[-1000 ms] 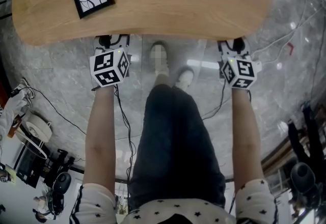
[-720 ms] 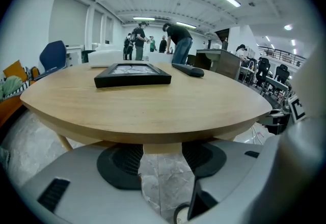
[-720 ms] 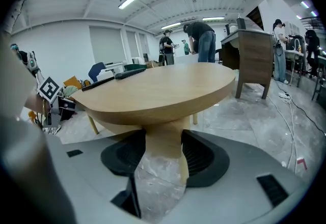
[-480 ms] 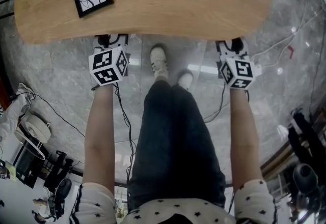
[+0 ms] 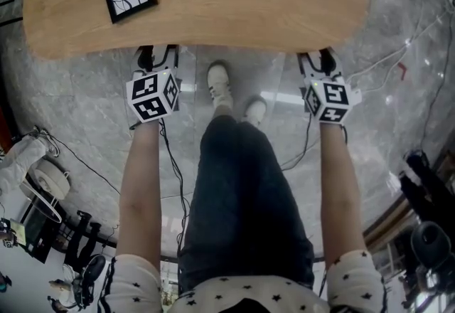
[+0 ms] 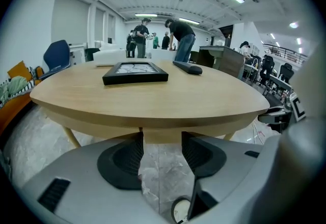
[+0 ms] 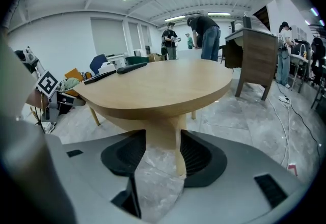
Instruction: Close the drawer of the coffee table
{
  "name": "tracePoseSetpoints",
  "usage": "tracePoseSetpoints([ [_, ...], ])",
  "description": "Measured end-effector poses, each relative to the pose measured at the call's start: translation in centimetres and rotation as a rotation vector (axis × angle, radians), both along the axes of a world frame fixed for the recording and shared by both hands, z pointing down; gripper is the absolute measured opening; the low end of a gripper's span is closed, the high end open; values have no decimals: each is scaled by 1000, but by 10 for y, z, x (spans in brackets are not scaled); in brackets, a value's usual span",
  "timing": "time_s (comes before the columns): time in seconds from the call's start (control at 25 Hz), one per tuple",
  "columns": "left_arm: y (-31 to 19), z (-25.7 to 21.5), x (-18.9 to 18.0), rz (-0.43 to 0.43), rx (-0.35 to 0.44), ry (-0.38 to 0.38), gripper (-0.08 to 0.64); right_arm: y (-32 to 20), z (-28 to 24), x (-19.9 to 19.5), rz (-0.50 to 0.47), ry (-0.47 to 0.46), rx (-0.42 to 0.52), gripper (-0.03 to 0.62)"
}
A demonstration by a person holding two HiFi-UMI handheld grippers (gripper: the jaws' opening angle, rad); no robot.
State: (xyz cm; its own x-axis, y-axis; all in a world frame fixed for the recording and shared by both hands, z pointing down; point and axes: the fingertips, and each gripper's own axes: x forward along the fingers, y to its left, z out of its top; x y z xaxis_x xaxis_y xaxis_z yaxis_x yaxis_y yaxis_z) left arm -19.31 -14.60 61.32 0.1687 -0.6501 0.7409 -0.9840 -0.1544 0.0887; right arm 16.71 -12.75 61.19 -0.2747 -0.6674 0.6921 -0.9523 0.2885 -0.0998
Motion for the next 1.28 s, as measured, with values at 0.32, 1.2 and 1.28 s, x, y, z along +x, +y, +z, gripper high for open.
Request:
tracePoseSetpoints([
  [0.32,28,-22,10,-4,-24,17,245,25,-23,4,11,1,-40,219],
  [1.2,78,-180,80,-127,-18,88,53,56,-182,-38,-39,-126,22,90],
  [1.28,82,-195,91,-113,-12,89,44,60,-197,-40,-44,-124,30,78],
])
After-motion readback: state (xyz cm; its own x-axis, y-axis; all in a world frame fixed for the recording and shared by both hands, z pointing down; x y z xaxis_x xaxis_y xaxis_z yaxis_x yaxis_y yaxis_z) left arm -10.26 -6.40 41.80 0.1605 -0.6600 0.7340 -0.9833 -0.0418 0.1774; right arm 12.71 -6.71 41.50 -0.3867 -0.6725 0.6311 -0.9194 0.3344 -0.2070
